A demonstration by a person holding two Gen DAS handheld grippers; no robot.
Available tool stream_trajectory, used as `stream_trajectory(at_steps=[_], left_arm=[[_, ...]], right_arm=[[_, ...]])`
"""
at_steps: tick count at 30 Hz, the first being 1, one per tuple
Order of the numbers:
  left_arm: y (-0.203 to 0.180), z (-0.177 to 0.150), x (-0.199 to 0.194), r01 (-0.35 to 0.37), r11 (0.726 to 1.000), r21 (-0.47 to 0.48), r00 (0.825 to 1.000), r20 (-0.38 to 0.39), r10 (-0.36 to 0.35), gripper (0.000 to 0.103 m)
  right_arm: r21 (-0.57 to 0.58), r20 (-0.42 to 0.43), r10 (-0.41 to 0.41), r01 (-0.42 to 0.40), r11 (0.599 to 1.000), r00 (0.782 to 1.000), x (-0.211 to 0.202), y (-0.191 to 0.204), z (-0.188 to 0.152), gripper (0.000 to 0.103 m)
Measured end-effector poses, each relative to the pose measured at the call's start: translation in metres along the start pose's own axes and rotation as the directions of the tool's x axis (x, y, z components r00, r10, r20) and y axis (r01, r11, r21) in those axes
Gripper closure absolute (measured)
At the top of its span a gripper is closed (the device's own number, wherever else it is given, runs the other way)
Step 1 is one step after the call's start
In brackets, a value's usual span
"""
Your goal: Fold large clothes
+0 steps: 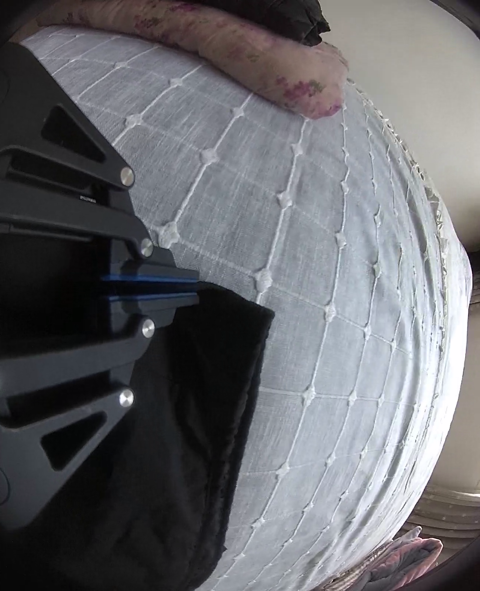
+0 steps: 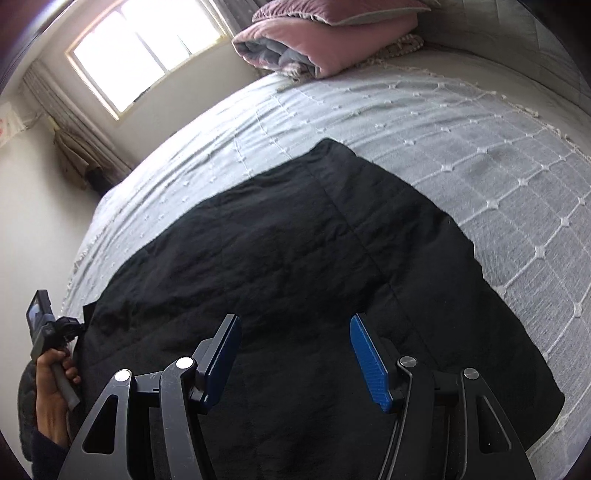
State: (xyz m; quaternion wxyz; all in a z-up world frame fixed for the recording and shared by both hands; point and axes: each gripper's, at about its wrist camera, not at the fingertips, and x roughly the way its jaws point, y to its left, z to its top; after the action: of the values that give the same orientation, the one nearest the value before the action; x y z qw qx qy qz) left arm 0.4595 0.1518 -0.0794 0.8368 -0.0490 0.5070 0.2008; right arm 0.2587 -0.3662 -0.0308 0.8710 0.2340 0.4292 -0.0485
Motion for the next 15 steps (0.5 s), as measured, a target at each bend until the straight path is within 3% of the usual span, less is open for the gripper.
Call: stream_trajectory(at_steps=[4, 8, 11, 13, 15], left_arm=[[0.005, 0.003, -0.030, 0.041, 0.998, 0.040, 0.998, 0.043, -0.042, 0.060], [0.010, -0.012, -0.094, 0.081, 0.993, 0.085, 0.984, 0.153, -0.093, 0.051], [-0.003, -0.050, -0.147, 0.149, 0.973, 0.175, 0.967, 0.180, -0.181, 0.043], [-0.019, -0.090, -0.181, 0.230, 0.942, 0.246, 0.946, 0.171, -0.275, 0.039], [-0.039, -0.127, -0.201, 0.311, 0.891, 0.330, 0.922, 0.124, -0.368, 0.037]], right_arm=[[-0.009, 0.032, 0.014, -0.014, 1.000, 0.999, -0.011, 0.004, 0.000, 0.041], [-0.061, 0.040, 0.009, -0.006, 0.998, 0.999, -0.015, 0.017, -0.004, 0.041], [-0.081, 0.035, 0.016, -0.013, 0.997, 0.999, -0.016, 0.025, -0.009, 0.041], [-0.089, 0.039, 0.020, -0.017, 0.996, 0.999, -0.019, 0.028, -0.011, 0.041], [-0.091, 0.044, 0.022, -0.018, 0.996, 0.999, -0.022, 0.028, -0.012, 0.041]])
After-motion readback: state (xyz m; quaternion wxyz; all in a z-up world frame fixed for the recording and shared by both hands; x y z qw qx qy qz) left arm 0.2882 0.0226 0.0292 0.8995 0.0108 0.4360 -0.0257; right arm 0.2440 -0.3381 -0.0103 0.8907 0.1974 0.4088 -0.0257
